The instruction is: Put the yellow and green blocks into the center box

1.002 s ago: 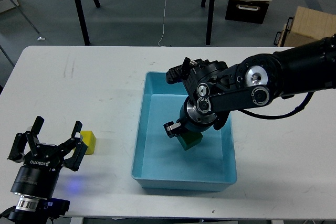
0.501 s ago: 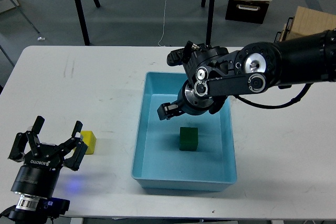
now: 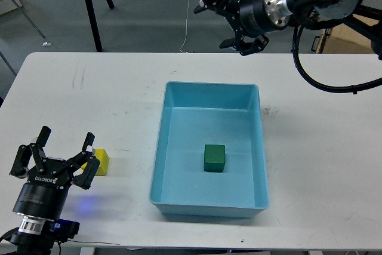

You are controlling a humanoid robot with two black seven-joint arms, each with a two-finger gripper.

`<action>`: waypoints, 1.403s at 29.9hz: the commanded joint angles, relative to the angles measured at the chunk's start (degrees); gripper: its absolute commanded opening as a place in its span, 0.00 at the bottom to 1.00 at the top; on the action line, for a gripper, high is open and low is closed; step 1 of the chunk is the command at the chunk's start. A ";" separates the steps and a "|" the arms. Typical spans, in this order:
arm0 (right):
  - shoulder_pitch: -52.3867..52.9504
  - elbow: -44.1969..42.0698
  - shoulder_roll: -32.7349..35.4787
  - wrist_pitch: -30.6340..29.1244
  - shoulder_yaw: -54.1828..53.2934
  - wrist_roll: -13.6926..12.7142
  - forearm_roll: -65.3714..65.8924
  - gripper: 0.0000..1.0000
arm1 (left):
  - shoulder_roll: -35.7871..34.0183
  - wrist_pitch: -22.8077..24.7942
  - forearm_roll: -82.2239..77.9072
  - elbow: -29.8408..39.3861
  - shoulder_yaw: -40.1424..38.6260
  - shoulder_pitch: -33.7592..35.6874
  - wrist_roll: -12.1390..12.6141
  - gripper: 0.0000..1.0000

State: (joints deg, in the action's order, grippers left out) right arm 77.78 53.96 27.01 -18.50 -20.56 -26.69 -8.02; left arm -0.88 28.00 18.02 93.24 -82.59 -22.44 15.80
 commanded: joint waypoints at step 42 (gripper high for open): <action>-103.53 39.99 -14.18 -9.50 -72.43 21.85 -15.89 1.00 | -0.26 0.00 0.00 0.45 -1.52 -0.77 -0.77 1.00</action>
State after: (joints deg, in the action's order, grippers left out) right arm -25.28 93.79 13.43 -28.00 -92.88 -4.23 -24.05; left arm -0.93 28.00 18.01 93.87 -83.74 -23.78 15.12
